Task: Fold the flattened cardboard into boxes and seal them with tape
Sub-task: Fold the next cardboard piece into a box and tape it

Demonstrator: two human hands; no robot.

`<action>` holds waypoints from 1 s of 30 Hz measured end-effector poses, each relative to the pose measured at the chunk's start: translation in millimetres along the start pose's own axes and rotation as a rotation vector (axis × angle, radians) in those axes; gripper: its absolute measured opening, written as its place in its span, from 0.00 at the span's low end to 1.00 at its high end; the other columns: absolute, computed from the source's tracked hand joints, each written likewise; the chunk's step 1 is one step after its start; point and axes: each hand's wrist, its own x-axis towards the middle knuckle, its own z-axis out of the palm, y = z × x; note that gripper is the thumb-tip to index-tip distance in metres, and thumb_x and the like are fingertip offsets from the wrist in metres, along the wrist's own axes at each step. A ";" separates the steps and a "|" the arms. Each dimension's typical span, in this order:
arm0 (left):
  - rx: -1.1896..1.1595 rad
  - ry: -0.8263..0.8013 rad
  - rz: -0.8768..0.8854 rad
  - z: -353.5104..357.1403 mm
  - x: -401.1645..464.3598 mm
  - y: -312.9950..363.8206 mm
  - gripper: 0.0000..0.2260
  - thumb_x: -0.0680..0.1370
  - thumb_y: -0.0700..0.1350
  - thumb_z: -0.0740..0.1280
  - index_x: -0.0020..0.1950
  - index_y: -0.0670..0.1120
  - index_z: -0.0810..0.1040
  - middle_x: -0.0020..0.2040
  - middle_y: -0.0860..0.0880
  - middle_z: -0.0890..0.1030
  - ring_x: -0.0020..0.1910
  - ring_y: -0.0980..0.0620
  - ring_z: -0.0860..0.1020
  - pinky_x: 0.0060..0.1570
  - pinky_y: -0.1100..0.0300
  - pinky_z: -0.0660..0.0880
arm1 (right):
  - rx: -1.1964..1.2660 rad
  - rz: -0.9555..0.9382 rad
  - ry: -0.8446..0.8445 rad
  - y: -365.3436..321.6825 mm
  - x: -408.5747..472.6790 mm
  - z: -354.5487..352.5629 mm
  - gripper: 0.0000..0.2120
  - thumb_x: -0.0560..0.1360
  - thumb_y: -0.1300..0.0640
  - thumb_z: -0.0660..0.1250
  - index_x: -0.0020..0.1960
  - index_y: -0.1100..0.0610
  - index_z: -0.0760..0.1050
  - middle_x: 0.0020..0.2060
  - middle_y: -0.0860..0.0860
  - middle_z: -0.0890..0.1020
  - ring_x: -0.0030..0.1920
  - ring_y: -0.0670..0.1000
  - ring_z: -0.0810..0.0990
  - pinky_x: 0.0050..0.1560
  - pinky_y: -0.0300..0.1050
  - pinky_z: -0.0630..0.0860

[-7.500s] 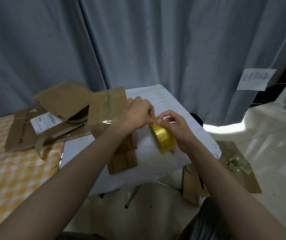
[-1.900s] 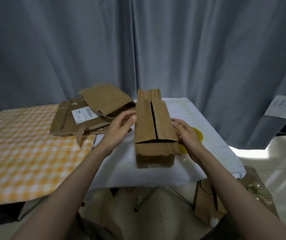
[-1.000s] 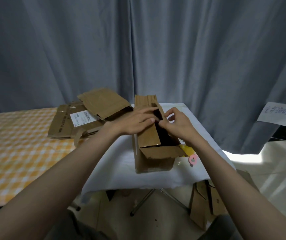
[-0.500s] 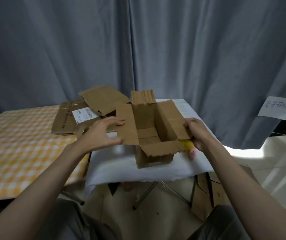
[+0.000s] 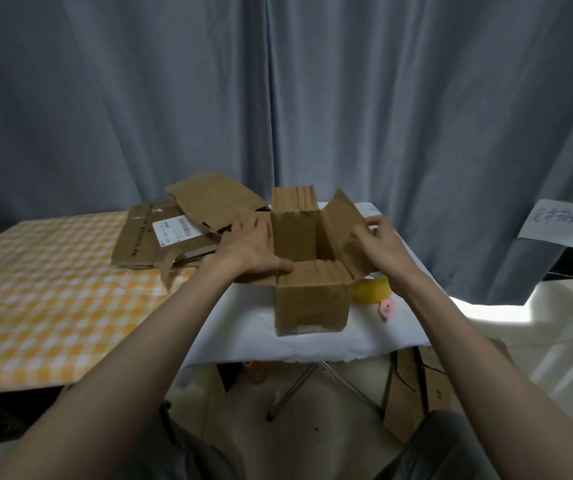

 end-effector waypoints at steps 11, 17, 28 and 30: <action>-0.604 -0.053 -0.200 -14.0 95.9 11.0 0.43 0.77 0.59 0.68 0.81 0.43 0.48 0.80 0.43 0.56 0.77 0.41 0.60 0.72 0.49 0.63 | -0.468 -0.090 -0.092 -6.5 17.8 15.8 0.52 0.65 0.53 0.81 0.78 0.50 0.51 0.66 0.55 0.72 0.63 0.59 0.73 0.60 0.53 0.75; -0.831 -0.037 -0.140 -16.5 102.9 9.9 0.37 0.77 0.68 0.59 0.79 0.49 0.59 0.77 0.45 0.65 0.67 0.44 0.71 0.67 0.48 0.68 | -0.396 -0.049 -0.108 -8.0 13.6 3.4 0.50 0.67 0.53 0.81 0.78 0.50 0.52 0.68 0.54 0.71 0.62 0.55 0.72 0.50 0.44 0.74; -0.113 -0.021 0.166 -10.9 46.7 -13.9 0.29 0.82 0.66 0.45 0.74 0.54 0.71 0.82 0.51 0.50 0.80 0.44 0.47 0.77 0.42 0.46 | -0.111 -0.016 -0.281 -7.8 0.8 26.5 0.19 0.77 0.44 0.64 0.66 0.47 0.75 0.68 0.47 0.70 0.63 0.51 0.75 0.62 0.48 0.72; -0.428 0.141 -0.015 -22.6 31.6 -12.3 0.27 0.82 0.63 0.48 0.70 0.48 0.73 0.77 0.44 0.64 0.75 0.42 0.64 0.73 0.45 0.61 | -0.231 -0.048 -0.274 3.8 -2.0 32.8 0.21 0.79 0.50 0.65 0.71 0.43 0.72 0.75 0.47 0.58 0.69 0.53 0.69 0.63 0.43 0.67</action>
